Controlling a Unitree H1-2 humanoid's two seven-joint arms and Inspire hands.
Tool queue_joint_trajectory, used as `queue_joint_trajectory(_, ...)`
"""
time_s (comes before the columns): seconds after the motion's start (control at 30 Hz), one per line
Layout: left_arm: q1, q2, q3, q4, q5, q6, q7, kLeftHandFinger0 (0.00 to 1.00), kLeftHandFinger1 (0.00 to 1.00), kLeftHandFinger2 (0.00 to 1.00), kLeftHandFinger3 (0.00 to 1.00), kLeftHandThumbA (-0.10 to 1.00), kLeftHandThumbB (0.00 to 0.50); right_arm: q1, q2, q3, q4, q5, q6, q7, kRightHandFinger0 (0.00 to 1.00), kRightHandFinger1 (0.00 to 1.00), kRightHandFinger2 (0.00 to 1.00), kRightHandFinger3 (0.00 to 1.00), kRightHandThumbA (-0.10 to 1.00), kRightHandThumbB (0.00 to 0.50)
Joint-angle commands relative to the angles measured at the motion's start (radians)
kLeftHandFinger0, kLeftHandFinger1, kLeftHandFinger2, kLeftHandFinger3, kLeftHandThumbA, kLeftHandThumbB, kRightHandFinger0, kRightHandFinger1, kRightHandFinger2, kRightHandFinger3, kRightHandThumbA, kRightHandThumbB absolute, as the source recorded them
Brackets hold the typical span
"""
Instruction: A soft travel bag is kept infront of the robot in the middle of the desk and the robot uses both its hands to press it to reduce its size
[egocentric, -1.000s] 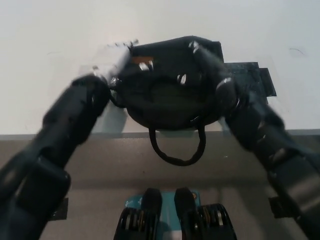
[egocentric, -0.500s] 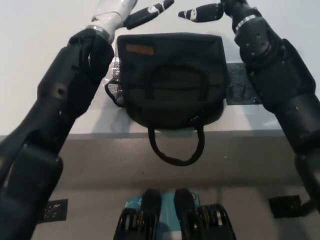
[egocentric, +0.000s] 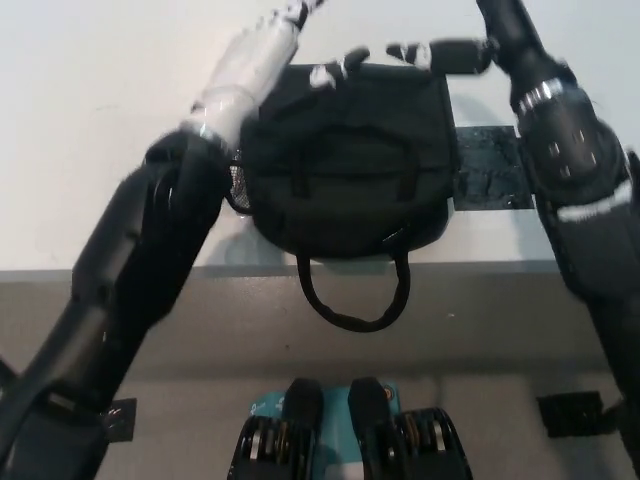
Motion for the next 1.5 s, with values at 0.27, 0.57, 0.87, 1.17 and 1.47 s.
queue_joint_trajectory(0.27,0.507,0.051,0.154,-1.287,-0.397,0.182,-0.028,1.0,1.0,1.0,1.0,1.0,0.376,0.45,-0.023,-0.112,-1.242,0.281,0.041,-0.045,1.0,1.0,1.0,1.0,1.0,0.215)
queue_joint_trajectory(0.57,0.846,0.192,0.239,-1.344,-0.396,-0.187,0.044,1.0,1.0,1.0,1.0,1.0,0.308,0.702,-0.081,-0.091,-1.242,0.283,-0.286,-0.049,1.0,1.0,1.0,1.0,1.0,0.282)
queue_joint_trajectory(0.87,1.095,0.121,0.173,-1.278,-0.449,-0.173,0.047,1.0,1.0,1.0,1.0,1.0,0.355,0.964,-0.038,0.018,-1.012,0.255,-0.462,-0.001,1.0,1.0,1.0,1.0,1.0,0.211)
queue_joint_trajectory(1.17,1.179,0.074,0.134,-0.968,-0.429,-0.188,-0.024,1.0,1.0,1.0,1.0,1.0,0.258,1.183,0.063,0.065,-0.759,0.166,-0.452,-0.033,1.0,1.0,1.0,1.0,1.0,0.238)
queue_joint_trajectory(1.47,1.141,0.068,0.107,-0.677,-0.383,-0.145,-0.082,1.0,1.0,1.0,1.0,1.0,0.3,1.131,0.052,0.057,-0.369,0.132,-0.524,-0.034,1.0,1.0,1.0,1.0,1.0,0.269)
